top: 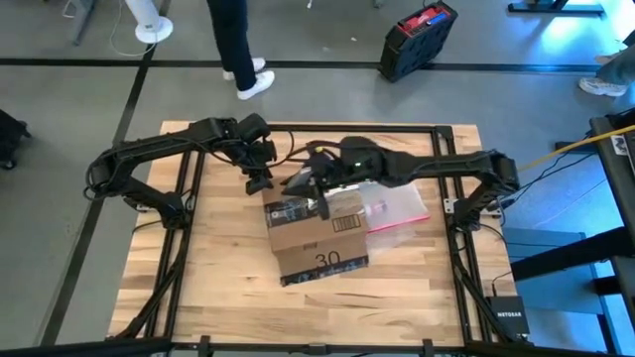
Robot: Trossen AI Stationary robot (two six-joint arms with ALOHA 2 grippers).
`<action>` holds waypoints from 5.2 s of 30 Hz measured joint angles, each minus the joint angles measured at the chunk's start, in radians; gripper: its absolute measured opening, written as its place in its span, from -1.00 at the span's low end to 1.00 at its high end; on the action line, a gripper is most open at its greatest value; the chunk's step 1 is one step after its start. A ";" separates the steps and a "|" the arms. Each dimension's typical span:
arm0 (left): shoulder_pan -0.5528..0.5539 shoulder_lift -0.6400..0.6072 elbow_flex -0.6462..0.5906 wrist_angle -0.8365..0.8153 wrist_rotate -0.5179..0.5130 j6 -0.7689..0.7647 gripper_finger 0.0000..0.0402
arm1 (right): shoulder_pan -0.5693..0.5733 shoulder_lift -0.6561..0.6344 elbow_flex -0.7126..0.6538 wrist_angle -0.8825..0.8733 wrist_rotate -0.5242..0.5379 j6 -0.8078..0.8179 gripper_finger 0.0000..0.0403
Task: Unpack boxes
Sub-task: Break down the cardboard box with the gray cutter until it is fully flat
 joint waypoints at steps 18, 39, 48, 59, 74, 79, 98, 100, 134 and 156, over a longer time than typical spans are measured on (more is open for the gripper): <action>0.014 0.000 0.000 0.006 0.015 -0.011 -0.13 | 0.029 0.229 -0.001 0.246 0.074 0.005 -0.65; 0.013 0.000 -0.001 -0.017 0.016 0.022 -0.13 | 0.013 0.275 0.000 0.238 0.072 0.034 -0.65; 0.014 0.000 -0.001 -0.021 0.017 0.034 -0.13 | 0.024 0.275 0.000 0.235 0.072 0.035 -0.65; 0.019 0.019 -0.001 -0.077 -0.006 0.071 -0.13 | 0.045 0.269 0.000 0.200 0.073 0.015 -0.65; 0.019 0.027 -0.001 -0.071 -0.010 0.081 -0.13 | 0.050 0.250 0.000 0.168 0.091 -0.025 -0.65; 0.019 0.027 -0.001 -0.070 -0.010 0.081 -0.13 | 0.048 0.250 0.000 0.155 0.108 -0.045 -0.65; 0.019 0.028 -0.001 -0.066 -0.010 0.081 -0.13 | 0.057 0.251 0.000 0.156 0.083 -0.022 -0.65; 0.019 0.028 -0.001 -0.067 -0.011 0.080 -0.13 | 0.057 0.251 0.000 0.157 0.090 -0.024 -0.65; 0.019 0.029 0.006 -0.077 -0.016 0.081 -0.13 | 0.056 0.260 0.000 0.059 0.135 -0.077 -0.65; -0.117 0.137 0.050 -0.003 -0.035 0.186 -0.13 | 0.056 0.259 0.000 -0.012 0.138 -0.079 -0.65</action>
